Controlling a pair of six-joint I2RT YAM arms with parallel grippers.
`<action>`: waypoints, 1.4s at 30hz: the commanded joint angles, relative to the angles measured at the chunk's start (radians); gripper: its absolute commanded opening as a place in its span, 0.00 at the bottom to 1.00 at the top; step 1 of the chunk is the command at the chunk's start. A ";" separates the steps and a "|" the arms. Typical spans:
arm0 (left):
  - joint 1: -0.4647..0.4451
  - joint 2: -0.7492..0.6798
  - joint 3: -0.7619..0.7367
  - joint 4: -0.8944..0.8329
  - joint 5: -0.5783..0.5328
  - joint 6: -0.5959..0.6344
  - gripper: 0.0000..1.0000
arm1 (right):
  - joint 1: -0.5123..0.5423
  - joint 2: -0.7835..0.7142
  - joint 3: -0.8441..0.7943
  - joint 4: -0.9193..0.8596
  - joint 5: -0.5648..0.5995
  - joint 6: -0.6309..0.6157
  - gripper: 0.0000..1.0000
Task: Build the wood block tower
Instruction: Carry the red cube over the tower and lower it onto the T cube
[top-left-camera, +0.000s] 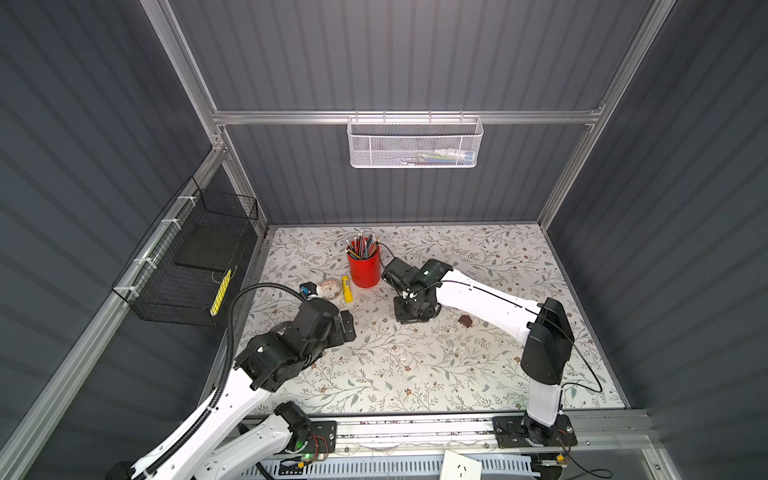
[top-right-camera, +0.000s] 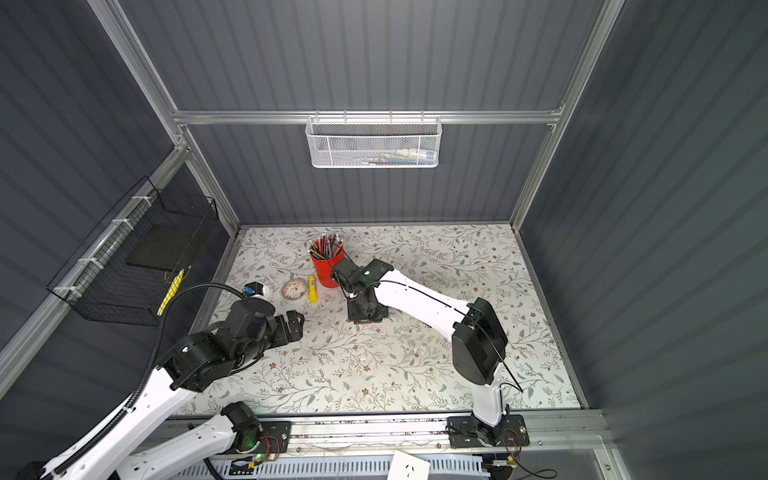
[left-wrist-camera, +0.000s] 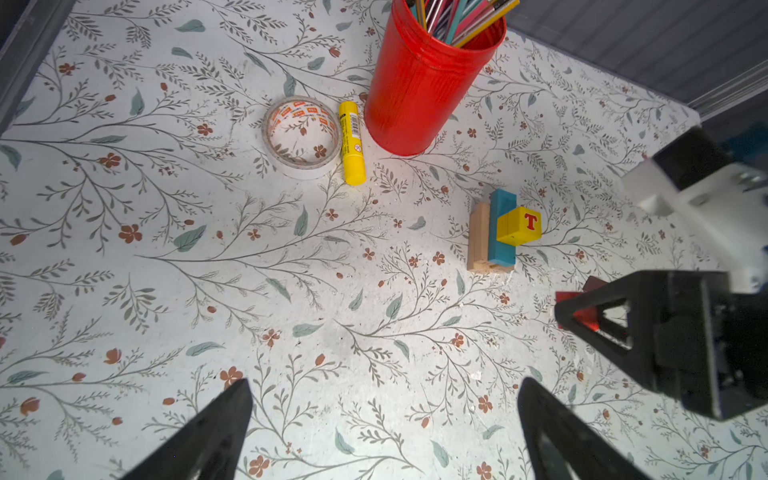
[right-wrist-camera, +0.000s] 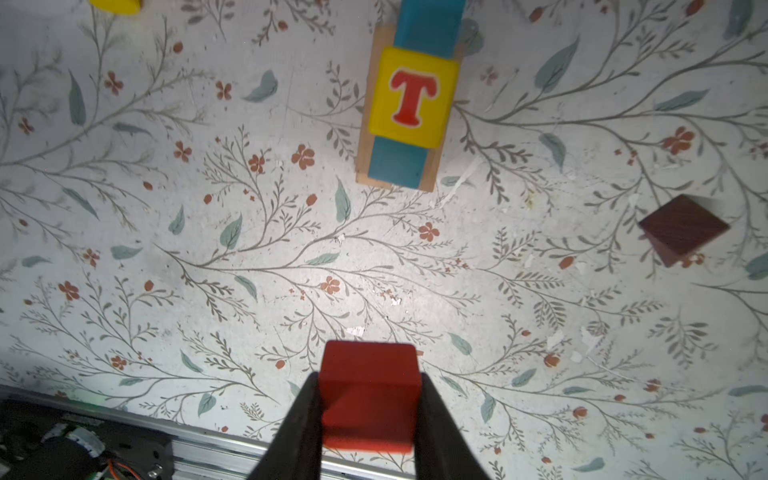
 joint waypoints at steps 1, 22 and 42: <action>0.005 0.026 -0.027 0.098 0.014 0.063 0.99 | -0.031 0.058 0.076 -0.053 0.028 0.050 0.32; 0.006 0.114 -0.073 0.169 -0.013 0.086 1.00 | -0.120 0.294 0.354 -0.135 0.052 0.075 0.34; 0.005 0.108 -0.079 0.165 -0.022 0.078 0.99 | -0.130 0.358 0.411 -0.142 0.047 0.072 0.36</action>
